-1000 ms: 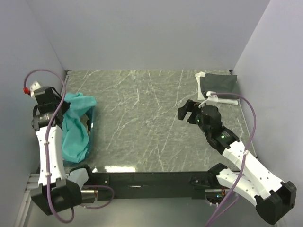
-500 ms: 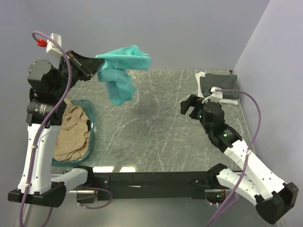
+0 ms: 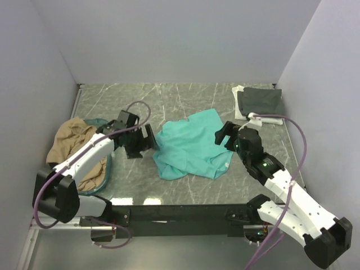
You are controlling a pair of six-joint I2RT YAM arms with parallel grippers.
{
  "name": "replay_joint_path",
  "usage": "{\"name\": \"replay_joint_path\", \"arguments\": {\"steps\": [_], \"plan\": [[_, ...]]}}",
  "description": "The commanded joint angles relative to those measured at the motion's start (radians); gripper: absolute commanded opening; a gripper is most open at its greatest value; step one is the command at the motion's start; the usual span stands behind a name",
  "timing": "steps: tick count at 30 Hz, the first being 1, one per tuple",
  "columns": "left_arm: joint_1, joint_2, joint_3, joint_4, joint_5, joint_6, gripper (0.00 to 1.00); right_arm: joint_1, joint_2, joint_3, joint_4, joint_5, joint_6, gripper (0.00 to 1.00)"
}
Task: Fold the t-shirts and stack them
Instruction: Move the tshirt to the center of the board, then flatten the tshirt out
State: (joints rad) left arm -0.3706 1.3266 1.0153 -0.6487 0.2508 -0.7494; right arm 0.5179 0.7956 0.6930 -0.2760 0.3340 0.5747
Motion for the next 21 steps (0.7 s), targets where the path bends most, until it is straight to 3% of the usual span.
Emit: {"name": "replay_joint_path", "arguments": {"steps": [1,12,21], "plan": [[-0.027,-0.096,-0.035,0.018,-0.036,-0.013,0.98,-0.004,0.043,-0.044,-0.006,-0.067,0.045,0.95],[-0.06,0.065,0.002,0.06,-0.025,0.007,0.97,-0.004,0.166,-0.101,0.0,-0.196,0.109,0.93],[-0.108,0.186,0.058,0.122,-0.004,0.024,0.97,-0.005,0.148,-0.141,-0.025,-0.213,0.139,0.92]]}}
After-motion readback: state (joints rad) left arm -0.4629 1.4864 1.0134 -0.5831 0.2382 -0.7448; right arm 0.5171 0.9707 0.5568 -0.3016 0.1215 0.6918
